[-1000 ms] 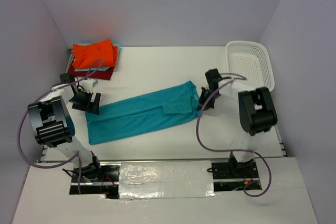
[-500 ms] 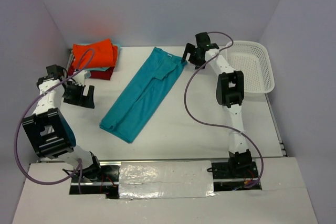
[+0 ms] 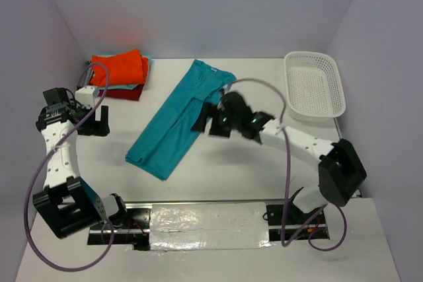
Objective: Fold and stack the t-shirts
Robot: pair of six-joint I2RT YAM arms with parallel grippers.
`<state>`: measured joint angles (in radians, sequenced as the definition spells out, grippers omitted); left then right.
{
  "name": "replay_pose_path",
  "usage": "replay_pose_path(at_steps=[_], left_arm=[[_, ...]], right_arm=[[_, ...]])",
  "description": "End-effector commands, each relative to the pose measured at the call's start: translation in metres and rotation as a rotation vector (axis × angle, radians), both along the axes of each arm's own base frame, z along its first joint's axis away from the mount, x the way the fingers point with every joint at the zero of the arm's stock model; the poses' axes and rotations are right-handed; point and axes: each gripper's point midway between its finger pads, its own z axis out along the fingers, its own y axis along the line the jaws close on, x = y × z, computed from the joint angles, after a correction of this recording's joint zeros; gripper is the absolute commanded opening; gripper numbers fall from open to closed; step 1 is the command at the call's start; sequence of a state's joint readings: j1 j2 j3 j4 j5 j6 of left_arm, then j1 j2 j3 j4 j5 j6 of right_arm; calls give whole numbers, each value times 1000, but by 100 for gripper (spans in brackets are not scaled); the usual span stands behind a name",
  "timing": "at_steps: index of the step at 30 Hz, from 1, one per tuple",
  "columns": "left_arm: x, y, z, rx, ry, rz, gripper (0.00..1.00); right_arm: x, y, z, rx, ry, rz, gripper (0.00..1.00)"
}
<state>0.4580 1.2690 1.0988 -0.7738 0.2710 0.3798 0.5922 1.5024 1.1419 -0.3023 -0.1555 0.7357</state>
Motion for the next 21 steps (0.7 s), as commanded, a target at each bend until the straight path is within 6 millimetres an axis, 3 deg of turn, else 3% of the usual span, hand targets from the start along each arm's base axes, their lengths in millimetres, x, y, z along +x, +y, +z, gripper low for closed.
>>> replay_pose_path(at_steps=[1,2,3,8,13,18,20,21], left_arm=[[-5,3,22,20,-88,65,100],[-6,1,26,21,-97,65,99],[-7,1,31,25,-107,70,99],[-14,-7,50,30,-156,49,99],[-20,-13,66,41,-180,9,99],[-24,-16,84,70,-228,-9,100],[-22,-18,89,73,-260,-12,99],[-22,-18,91,71,-269,-8,99]], right_arm=[[-68,63,-65,165,229,23,90],[-95,86,-68,200,291,47,84],[-103,100,-68,226,299,64,74],[-138,137,-110,159,410,15,68],[-150,162,-155,157,570,-98,65],[-155,177,-184,143,650,-169,63],[-152,176,-192,158,673,-224,59],[-152,176,-196,156,683,-234,49]])
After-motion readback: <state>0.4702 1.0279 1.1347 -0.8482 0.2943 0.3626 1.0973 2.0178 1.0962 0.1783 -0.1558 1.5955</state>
